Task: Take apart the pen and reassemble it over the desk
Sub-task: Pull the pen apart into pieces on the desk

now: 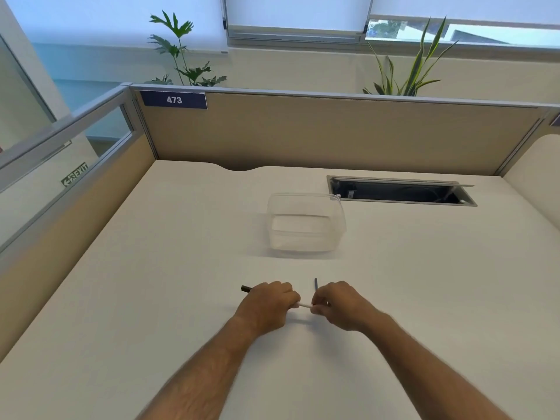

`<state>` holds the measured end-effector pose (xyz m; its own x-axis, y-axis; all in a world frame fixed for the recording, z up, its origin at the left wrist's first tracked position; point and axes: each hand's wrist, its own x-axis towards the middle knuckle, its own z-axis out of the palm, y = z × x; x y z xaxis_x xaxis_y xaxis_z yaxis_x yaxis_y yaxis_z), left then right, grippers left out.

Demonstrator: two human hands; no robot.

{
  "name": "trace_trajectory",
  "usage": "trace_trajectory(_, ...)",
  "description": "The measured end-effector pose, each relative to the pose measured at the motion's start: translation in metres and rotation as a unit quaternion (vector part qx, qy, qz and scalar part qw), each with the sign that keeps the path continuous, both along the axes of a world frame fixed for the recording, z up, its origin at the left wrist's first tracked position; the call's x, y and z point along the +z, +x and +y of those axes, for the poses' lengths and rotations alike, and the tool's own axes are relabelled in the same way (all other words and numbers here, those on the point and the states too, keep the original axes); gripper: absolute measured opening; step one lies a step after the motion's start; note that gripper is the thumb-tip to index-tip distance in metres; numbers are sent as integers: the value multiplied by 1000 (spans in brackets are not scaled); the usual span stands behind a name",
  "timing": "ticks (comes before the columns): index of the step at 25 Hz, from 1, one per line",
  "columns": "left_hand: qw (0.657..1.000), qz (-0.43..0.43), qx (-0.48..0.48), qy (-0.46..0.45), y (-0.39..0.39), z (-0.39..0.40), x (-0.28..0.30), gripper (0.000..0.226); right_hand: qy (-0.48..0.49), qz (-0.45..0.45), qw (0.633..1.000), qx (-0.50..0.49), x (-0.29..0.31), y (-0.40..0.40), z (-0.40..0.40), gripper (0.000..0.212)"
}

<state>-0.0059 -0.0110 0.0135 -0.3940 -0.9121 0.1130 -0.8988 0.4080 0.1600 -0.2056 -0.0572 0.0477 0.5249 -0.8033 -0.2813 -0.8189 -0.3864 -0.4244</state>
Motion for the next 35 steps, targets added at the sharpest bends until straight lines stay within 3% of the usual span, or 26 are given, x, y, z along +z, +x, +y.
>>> trace_trajectory(9,992,48,-15,-115,-3,-4,19,14,-55,22,996,63,8,2,-22,17)
trace_trajectory(20,993,20,-12,-112,-2,-21,29,15,-199,-49,972,118,11,1,-25,18)
trace_trajectory(23,998,13,8,-63,-2,-24,26,21,-241,-66,959,134,12,-2,-27,14)
trace_trajectory(27,991,47,47,119,-3,-32,34,22,-312,-35,931,185,13,-6,-23,13)
trace_trajectory(29,981,85,51,168,-4,-35,38,24,-331,-17,922,200,15,-7,-22,9)
trace_trajectory(31,977,108,56,173,-3,-37,39,23,-306,5,933,191,18,-5,-22,5)
trace_trajectory(35,994,52,33,90,-3,-35,39,22,-105,45,987,114,29,1,-30,23)
